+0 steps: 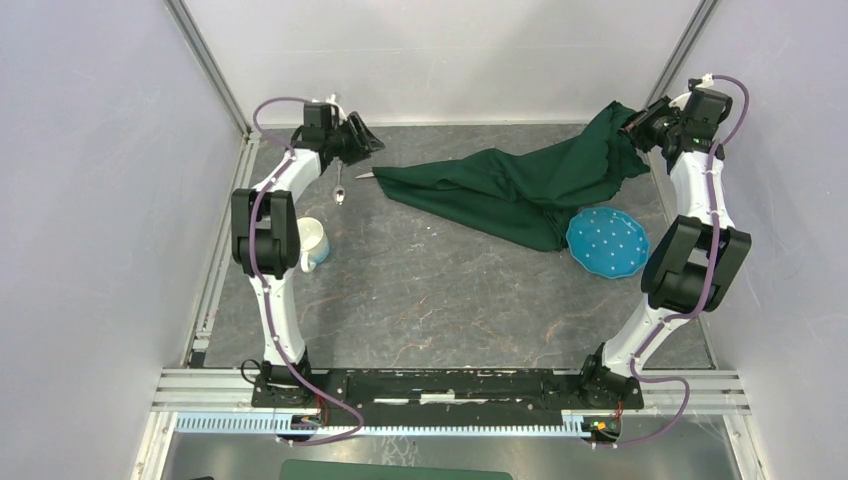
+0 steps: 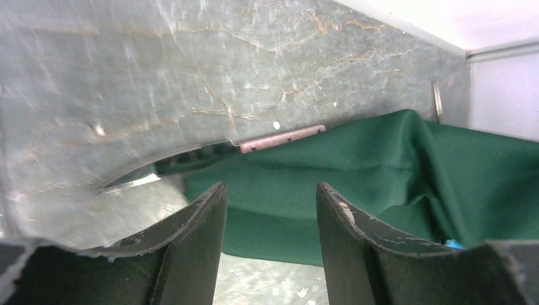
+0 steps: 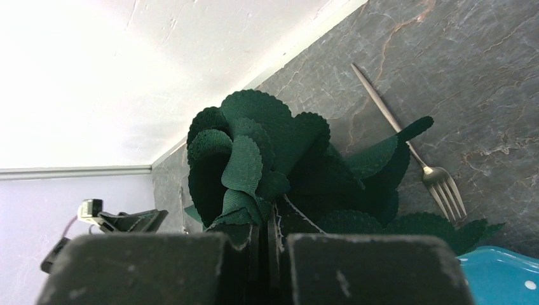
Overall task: Set the dinner table for one person
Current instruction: Flatten out the napkin at the center of the board.
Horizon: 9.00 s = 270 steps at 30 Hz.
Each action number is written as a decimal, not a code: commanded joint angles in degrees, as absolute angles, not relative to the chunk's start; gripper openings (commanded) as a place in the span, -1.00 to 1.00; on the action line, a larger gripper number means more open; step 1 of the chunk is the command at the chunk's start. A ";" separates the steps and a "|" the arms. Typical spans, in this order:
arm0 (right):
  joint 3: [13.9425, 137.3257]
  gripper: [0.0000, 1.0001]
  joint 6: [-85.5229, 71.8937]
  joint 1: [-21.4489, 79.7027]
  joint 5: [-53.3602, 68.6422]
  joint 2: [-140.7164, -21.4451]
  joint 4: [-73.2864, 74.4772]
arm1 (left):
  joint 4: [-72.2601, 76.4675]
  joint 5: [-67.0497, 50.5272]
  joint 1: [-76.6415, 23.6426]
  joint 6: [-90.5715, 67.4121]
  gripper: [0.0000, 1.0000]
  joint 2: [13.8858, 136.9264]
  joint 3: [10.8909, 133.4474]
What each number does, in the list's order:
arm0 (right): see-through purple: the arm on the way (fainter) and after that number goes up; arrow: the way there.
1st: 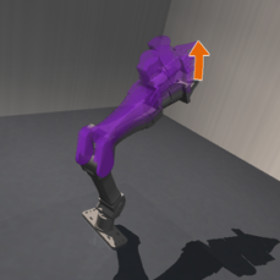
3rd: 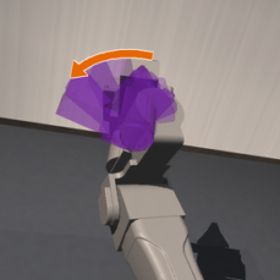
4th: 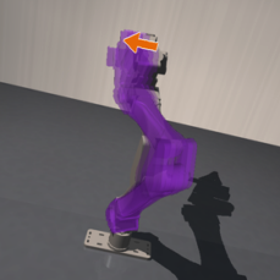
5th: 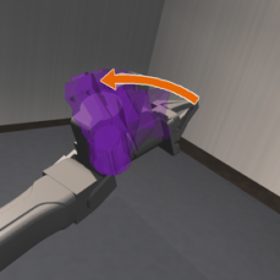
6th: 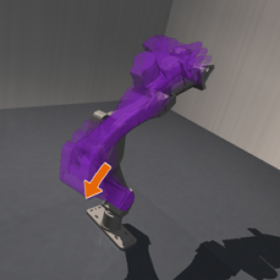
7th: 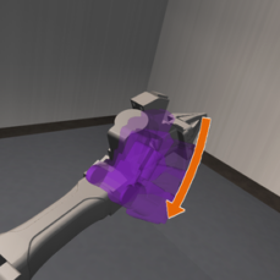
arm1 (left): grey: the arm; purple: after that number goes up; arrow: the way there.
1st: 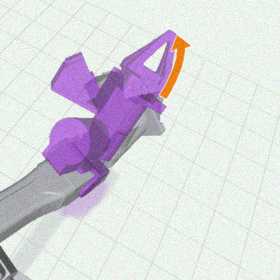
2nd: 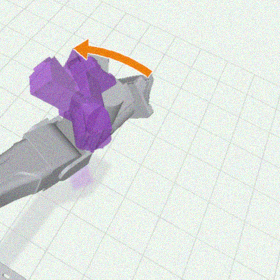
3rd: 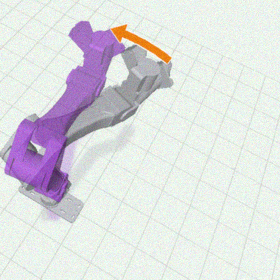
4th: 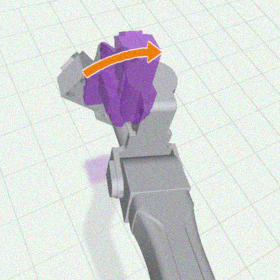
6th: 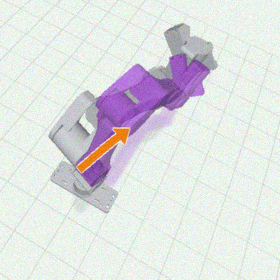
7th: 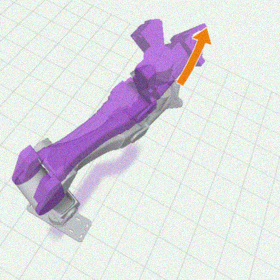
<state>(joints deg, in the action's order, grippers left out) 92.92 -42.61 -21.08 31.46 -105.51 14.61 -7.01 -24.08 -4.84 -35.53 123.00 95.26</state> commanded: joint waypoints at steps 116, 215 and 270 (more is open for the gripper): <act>94.84 -1.00 -56.68 -19.60 36.94 -101.23 -7.32 | -37.70 2.75 -7.12 23.94 -0.96 114.20 137.49; 96.22 -0.01 -40.80 -13.63 23.64 -113.14 15.17 | -22.74 -16.39 -7.20 1.49 -0.96 98.18 99.38; 86.99 0.90 -19.35 -2.47 23.29 -101.85 50.19 | -25.97 -18.30 -0.94 1.29 -0.96 104.18 102.32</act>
